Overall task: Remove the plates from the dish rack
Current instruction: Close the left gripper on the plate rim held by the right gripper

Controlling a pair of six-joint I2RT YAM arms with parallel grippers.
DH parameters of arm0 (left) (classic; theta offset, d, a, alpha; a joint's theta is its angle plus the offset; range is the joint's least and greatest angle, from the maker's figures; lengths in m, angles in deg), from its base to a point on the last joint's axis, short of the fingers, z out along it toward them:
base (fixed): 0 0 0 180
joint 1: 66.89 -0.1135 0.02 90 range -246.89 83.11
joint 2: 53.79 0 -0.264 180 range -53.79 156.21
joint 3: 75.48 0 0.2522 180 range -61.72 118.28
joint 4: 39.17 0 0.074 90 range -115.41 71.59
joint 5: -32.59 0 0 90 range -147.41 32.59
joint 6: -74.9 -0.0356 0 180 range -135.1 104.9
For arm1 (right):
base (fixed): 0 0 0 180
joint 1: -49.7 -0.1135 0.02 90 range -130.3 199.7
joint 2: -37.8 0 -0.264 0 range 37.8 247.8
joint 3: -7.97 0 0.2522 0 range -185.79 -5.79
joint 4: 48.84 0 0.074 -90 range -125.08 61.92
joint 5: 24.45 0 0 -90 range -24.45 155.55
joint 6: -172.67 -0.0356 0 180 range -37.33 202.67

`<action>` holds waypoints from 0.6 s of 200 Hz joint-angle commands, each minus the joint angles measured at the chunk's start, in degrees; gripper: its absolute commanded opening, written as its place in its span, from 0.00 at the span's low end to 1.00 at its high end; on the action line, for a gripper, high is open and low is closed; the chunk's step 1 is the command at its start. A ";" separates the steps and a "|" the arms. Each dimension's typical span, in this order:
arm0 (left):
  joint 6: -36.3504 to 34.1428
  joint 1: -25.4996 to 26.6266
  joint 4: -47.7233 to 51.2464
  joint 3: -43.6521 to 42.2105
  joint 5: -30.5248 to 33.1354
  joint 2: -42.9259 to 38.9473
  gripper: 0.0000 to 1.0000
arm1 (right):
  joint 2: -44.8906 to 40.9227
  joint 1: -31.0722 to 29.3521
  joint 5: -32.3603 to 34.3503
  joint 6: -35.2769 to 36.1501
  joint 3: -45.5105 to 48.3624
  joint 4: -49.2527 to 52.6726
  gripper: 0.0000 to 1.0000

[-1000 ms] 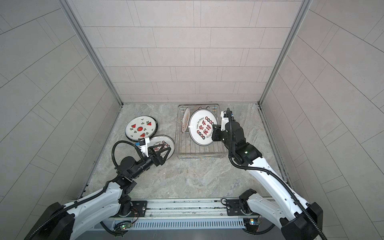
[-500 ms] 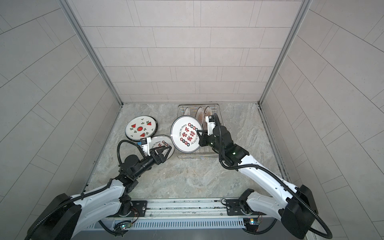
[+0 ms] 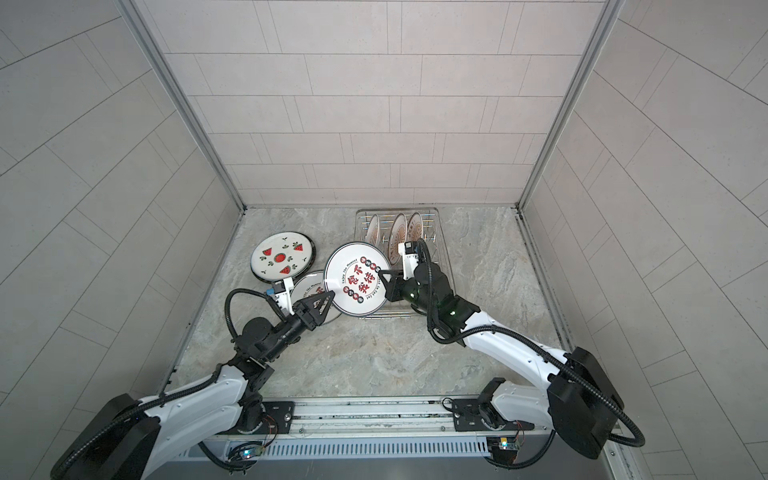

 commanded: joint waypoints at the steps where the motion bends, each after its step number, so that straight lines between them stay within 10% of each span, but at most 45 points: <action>1: 0.66 0.16 -0.95 -0.39 0.39 -1.65 0.67 | 1.12 -0.68 -1.65 -2.30 -0.71 -8.52 0.00; 47: 0.76 0.19 2.22 -0.20 0.98 -3.72 0.65 | 2.53 -0.90 -1.89 -2.74 -0.71 -9.75 0.00; 120: 2.58 0.15 1.79 -0.47 -0.28 -4.43 0.37 | 5.77 -2.13 -3.00 -3.26 -1.29 -11.53 0.00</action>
